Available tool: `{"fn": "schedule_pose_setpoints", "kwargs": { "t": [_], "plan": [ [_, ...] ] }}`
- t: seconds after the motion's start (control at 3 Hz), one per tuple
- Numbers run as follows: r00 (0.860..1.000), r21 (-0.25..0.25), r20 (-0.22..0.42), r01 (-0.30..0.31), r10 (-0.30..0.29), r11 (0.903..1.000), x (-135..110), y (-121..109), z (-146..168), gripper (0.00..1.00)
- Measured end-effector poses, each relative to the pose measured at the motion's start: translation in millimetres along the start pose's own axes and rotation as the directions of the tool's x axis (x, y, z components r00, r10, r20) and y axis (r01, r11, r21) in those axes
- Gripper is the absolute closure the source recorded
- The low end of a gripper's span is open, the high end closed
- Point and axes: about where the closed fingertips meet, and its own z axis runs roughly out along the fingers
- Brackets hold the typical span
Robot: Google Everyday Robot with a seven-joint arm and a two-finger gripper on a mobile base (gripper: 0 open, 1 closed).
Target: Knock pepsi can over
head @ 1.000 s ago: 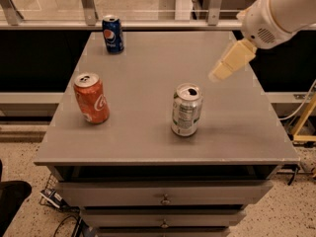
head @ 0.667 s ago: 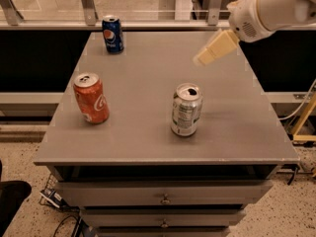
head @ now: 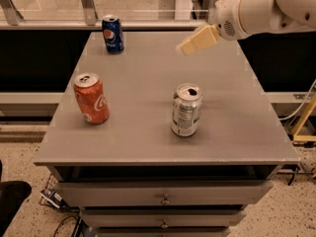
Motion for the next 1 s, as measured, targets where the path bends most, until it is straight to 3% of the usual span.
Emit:
{"fn": "schedule_pose_setpoints", "kwargs": {
  "t": [0.33, 0.67, 1.0],
  "plan": [
    [0.997, -0.042, 0.063, -0.053, 0.055, 0.9977, -7, 9, 56, 0.00],
    [0.977, -0.112, 0.168, -0.115, 0.133, 0.9870, -20, 21, 133, 0.00],
    [0.945, -0.183, 0.258, -0.157, 0.202, 0.9705, -32, 34, 189, 0.00]
  ]
}}
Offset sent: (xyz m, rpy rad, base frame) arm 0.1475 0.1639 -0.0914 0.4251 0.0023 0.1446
